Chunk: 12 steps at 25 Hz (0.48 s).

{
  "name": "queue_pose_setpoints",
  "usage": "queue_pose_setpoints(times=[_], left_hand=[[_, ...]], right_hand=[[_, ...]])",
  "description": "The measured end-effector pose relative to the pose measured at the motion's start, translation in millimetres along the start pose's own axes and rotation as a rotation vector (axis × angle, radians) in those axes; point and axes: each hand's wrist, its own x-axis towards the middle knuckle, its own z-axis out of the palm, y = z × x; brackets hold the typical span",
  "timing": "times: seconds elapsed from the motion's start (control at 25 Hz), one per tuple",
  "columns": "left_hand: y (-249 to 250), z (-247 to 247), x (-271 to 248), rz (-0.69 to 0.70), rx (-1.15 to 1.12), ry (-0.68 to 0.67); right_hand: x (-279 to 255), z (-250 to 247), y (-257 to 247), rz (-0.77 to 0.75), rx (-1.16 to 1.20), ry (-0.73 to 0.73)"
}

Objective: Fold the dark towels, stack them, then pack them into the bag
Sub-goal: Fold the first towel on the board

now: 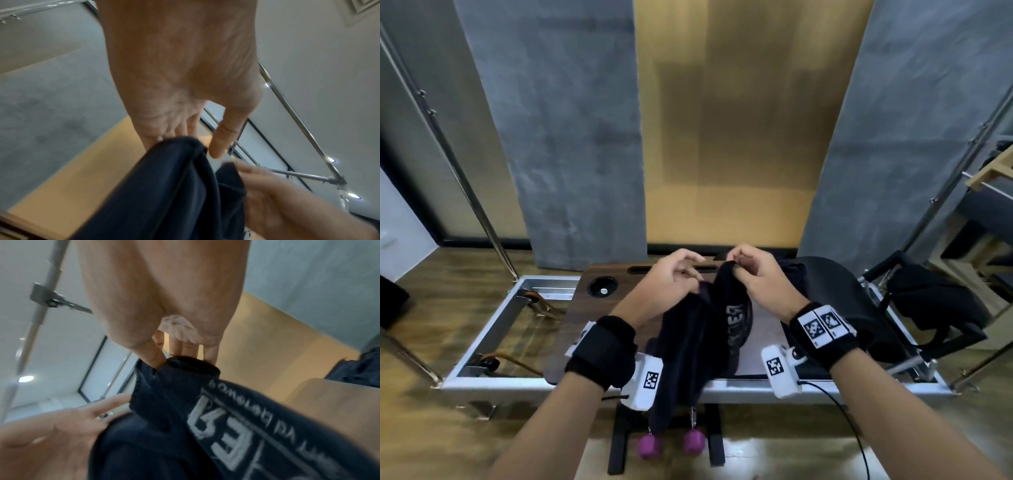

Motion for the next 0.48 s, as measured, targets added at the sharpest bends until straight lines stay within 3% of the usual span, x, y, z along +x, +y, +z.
queue_pose_setpoints(times=[0.08,0.16,0.32,0.48], left_hand=[[8.2,16.9,-0.2,0.098,-0.015,-0.104],[15.1,25.8,4.5,0.169,0.01,-0.1],[14.6,29.0,9.2,0.1,0.114,-0.145],[16.6,32.7,2.0,0.123,-0.105,-0.037]], right_hand=[[4.3,3.3,-18.6,-0.055,-0.032,-0.016],[3.6,0.7,-29.2,-0.085,-0.003,0.002],[-8.1,-13.5,-25.5,-0.041,0.046,0.065],[-31.0,-23.8,-7.6,0.009,-0.102,0.017]])
